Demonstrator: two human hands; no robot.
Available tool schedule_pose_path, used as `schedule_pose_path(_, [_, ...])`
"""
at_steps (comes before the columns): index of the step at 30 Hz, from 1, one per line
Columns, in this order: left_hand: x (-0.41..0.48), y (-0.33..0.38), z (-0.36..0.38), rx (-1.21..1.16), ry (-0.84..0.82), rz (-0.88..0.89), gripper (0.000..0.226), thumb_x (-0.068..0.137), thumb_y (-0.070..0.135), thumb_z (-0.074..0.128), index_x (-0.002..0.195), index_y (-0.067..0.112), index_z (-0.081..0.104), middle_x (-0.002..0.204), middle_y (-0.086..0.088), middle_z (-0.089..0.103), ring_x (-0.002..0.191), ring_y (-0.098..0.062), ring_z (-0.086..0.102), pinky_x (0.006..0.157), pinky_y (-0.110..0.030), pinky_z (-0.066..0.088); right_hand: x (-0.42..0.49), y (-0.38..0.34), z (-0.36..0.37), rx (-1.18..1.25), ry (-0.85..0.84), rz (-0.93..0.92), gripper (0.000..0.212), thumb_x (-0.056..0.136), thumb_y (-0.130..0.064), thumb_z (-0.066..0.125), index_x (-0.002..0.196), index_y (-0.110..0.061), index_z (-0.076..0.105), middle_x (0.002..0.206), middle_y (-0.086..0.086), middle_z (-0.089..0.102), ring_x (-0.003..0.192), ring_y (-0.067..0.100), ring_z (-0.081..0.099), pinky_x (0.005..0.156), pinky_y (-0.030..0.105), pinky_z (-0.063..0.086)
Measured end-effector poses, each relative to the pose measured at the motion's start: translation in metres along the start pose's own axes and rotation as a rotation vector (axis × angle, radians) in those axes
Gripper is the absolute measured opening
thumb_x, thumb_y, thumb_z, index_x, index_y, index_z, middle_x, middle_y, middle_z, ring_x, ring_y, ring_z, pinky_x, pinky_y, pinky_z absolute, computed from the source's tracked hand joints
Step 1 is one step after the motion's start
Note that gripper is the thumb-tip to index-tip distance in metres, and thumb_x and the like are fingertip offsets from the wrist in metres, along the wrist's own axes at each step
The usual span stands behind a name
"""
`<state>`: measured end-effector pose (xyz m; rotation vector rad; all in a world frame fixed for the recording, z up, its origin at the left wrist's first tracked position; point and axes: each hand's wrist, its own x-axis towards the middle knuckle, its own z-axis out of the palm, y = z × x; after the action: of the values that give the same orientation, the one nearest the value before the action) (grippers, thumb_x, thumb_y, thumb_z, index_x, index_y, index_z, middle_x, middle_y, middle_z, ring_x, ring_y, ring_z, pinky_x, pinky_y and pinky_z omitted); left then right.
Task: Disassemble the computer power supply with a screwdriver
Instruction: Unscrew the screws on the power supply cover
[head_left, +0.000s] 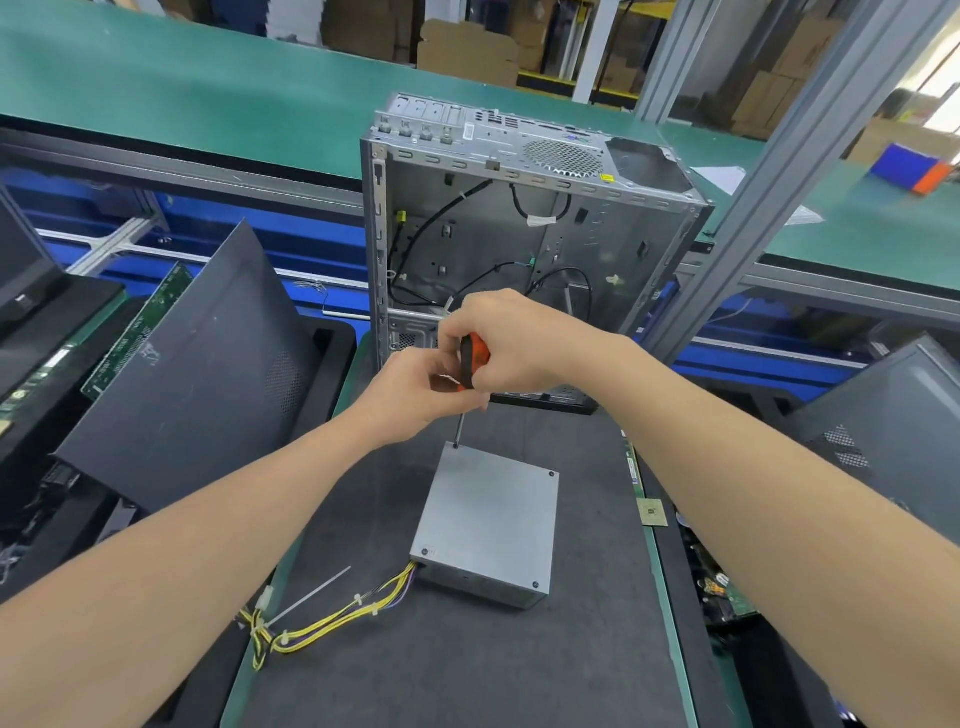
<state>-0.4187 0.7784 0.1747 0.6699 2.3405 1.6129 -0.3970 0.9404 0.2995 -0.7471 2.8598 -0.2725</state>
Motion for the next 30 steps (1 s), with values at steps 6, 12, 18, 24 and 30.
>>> schedule_pose_path(6, [0.000,-0.012,0.000,-0.081,-0.064,0.007,0.011,0.087,0.026,0.082,0.096,0.031,0.077,0.098,0.007,0.080,0.100,-0.010,0.076,0.091,-0.029,0.057,0.000,-0.009,0.012,-0.149,0.132,0.147,0.019,0.089,-0.036,0.059,0.097,-0.020,0.056,0.094,0.002,0.065,0.085,0.032,0.063,0.063,0.035,0.050])
schedule_pose_path(12, [-0.011,-0.044,0.006,0.443,-0.160,-0.016,0.021,0.086,0.029,0.081,0.106,0.031,0.077,0.101,0.017,0.070,0.093,-0.002,0.067,0.086,-0.021,0.055,-0.005,-0.010,0.010,0.018,0.115,0.107,0.011,0.083,-0.018,0.062,0.092,-0.017,0.058,0.086,-0.001,0.061,0.085,0.028,0.061,0.071,0.047,0.058])
schedule_pose_path(18, [-0.014,-0.056,0.018,0.532,-0.090,0.080,0.016,0.095,0.031,0.076,0.101,0.018,0.081,0.097,0.011,0.071,0.088,-0.006,0.064,0.085,-0.023,0.051,-0.007,-0.006,0.013,0.048,0.153,0.093,0.010,0.082,-0.018,0.063,0.091,-0.017,0.059,0.083,-0.003,0.061,0.083,0.025,0.060,0.071,0.047,0.058])
schedule_pose_path(24, [-0.009,-0.060,0.020,0.626,-0.126,0.117,0.011,0.101,0.032,0.067,0.102,0.022,0.071,0.098,0.018,0.057,0.085,-0.003,0.058,0.070,-0.012,0.041,-0.010,-0.003,0.011,0.075,0.205,0.134,0.009,0.079,-0.020,0.063,0.086,-0.019,0.056,0.083,0.000,0.062,0.082,0.029,0.061,0.065,0.040,0.055])
schedule_pose_path(30, [-0.007,-0.086,0.005,0.645,-0.008,-0.052,0.006,0.099,0.017,0.067,0.095,0.021,0.069,0.094,0.009,0.060,0.081,-0.006,0.059,0.077,-0.022,0.047,-0.018,0.004,0.007,0.069,0.270,0.195,0.010,0.078,-0.021,0.064,0.084,-0.020,0.056,0.080,0.000,0.061,0.080,0.029,0.061,0.060,0.034,0.050])
